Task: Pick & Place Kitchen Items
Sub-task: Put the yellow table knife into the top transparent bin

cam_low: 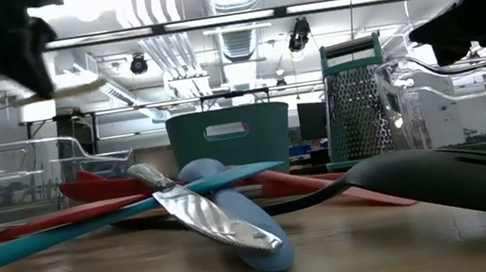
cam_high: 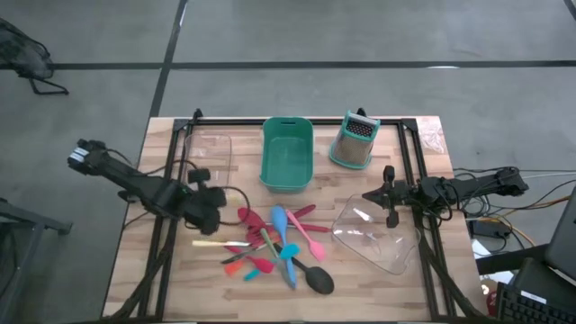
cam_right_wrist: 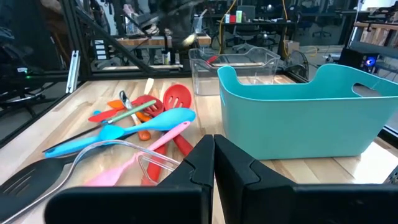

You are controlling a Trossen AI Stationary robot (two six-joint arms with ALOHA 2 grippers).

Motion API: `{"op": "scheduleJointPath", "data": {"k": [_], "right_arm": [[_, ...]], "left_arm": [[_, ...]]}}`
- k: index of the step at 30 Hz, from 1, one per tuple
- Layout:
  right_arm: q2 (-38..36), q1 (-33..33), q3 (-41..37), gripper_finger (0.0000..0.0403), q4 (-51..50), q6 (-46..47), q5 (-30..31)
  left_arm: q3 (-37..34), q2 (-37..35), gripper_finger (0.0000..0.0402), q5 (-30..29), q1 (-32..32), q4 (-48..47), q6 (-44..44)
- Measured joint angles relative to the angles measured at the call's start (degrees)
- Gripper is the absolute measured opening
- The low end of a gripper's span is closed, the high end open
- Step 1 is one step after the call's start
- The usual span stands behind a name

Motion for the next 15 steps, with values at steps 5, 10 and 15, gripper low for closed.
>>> {"op": "scheduleJointPath", "data": {"k": [5,10,15], "right_arm": [[0.0,0.01,-0.02,0.0008,0.0,0.01,0.0],[0.0,0.0,0.0,0.0008,0.0,0.02,0.01],[0.0,0.02,0.0,0.0008,0.0,0.04,0.0]], "left_arm": [[-0.36,-3.68,0.0055,-13.88,1.3,-1.19,-10.32],[-0.67,-6.16,0.0056,-19.4,4.96,-4.15,-14.54],[-2.91,-7.1,0.0057,-22.71,9.53,-4.02,-17.51]]}}
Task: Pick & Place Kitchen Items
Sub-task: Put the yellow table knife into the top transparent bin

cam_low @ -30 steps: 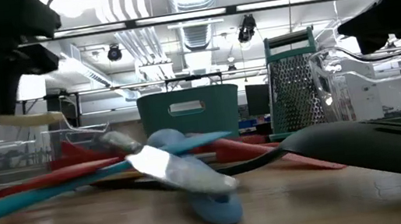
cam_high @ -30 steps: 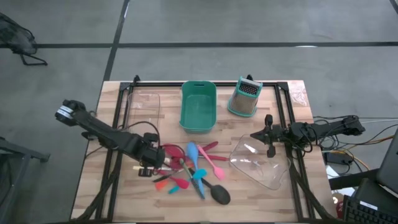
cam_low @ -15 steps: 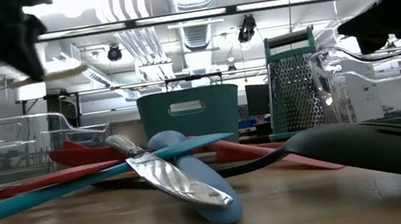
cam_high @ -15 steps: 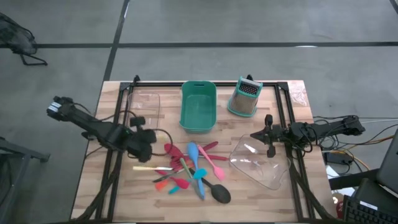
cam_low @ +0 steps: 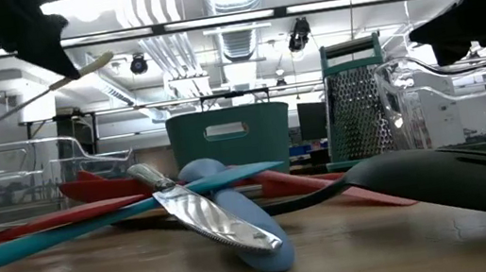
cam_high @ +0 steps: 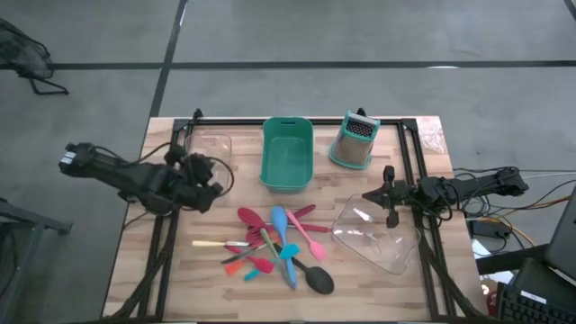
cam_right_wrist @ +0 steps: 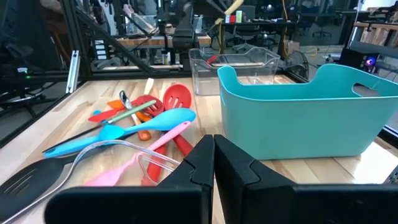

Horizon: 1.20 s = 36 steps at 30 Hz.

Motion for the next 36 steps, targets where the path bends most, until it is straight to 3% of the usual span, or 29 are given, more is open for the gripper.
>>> {"op": "scheduleJointPath", "data": {"k": [4,9,18,22,36], "right_arm": [[0.0,-0.02,-0.01,0.0008,0.0,-0.01,0.01],[-0.02,0.0,0.0,0.0008,0.0,-0.03,0.0],[-0.02,-0.01,0.0,0.0008,0.0,-0.08,0.0],[-0.01,-0.01,0.0,0.0008,0.0,-0.06,0.0],[-0.02,-0.01,0.0,0.0008,0.0,-0.11,0.0]], "left_arm": [[-2.82,0.0,0.0057,-1.13,4.26,0.87,-1.64],[-8.09,0.04,0.0058,4.3,8.14,6.3,0.6],[-14.9,0.02,0.0058,7.12,14.21,15.43,4.4],[-16.49,0.39,0.0058,11.2,17.06,17.23,4.02],[-21.17,0.72,0.0058,16.62,19.91,23.98,6.77]]}}
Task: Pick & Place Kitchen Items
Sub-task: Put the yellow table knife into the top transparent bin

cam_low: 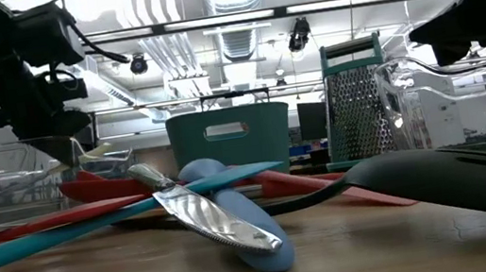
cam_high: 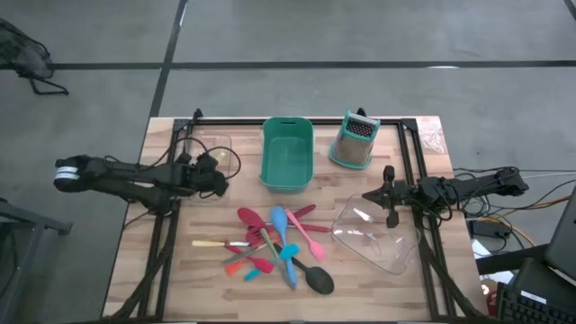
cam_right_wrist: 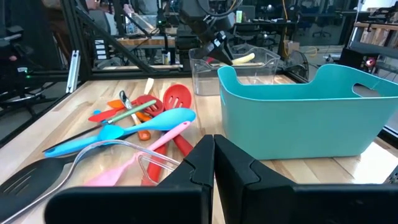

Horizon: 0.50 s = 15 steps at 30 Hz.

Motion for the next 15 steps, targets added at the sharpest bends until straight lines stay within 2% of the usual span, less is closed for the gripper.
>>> {"op": "scheduleJointPath", "data": {"k": [4,11,15], "right_arm": [[0.02,0.0,-0.02,0.0008,0.0,0.0,0.02],[0.01,0.01,-0.01,0.0008,0.0,0.04,0.01],[0.01,0.0,-0.01,0.0008,0.0,0.04,0.01]], "left_arm": [[-0.04,0.0,0.0065,-0.02,0.1,0.02,0.0],[-0.04,0.0,0.0125,0.0,0.13,0.04,1.32],[0.12,-0.02,0.0144,-0.04,0.15,0.08,2.88]]}}
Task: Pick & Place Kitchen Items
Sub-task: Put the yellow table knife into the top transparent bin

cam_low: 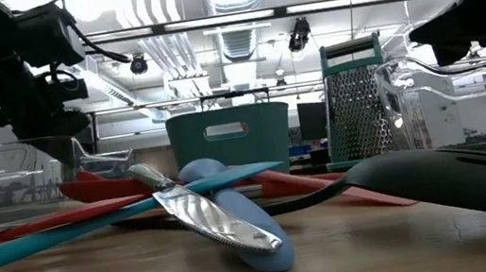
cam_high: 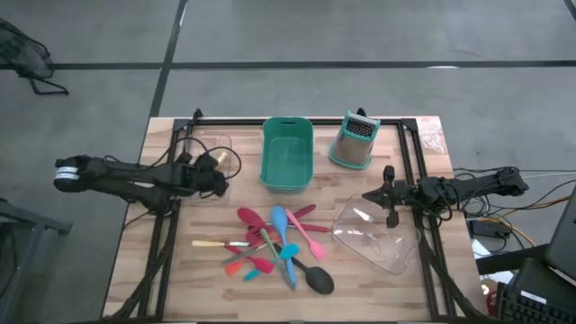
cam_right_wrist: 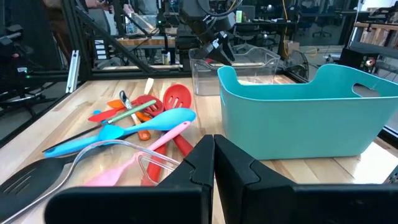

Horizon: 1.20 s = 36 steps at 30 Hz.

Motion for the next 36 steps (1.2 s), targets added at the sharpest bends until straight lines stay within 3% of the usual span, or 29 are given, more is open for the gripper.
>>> {"op": "scheduleJointPath", "data": {"k": [8,17,24,30,36], "right_arm": [[0.01,0.0,0.01,0.0008,0.0,-0.02,0.01],[0.0,0.01,0.0,0.0008,0.0,0.07,-0.01],[0.01,-0.01,0.0,0.0008,0.0,-0.02,0.01],[0.01,-0.01,0.01,0.0008,0.0,0.05,-0.01],[0.01,0.01,-0.02,0.0008,0.0,0.07,-0.01]], "left_arm": [[7.31,-0.52,0.0147,1.6,-0.2,0.13,6.9],[15.6,-1.55,0.0147,17.54,-2.95,1.27,11.91],[15.43,-1.96,0.0147,21.49,-11.85,10.67,12.08],[14.94,-1.86,0.0147,20.16,-22.49,16.06,19.27],[14.25,-0.85,0.0147,17.26,-31.36,16.5,20.39]]}}
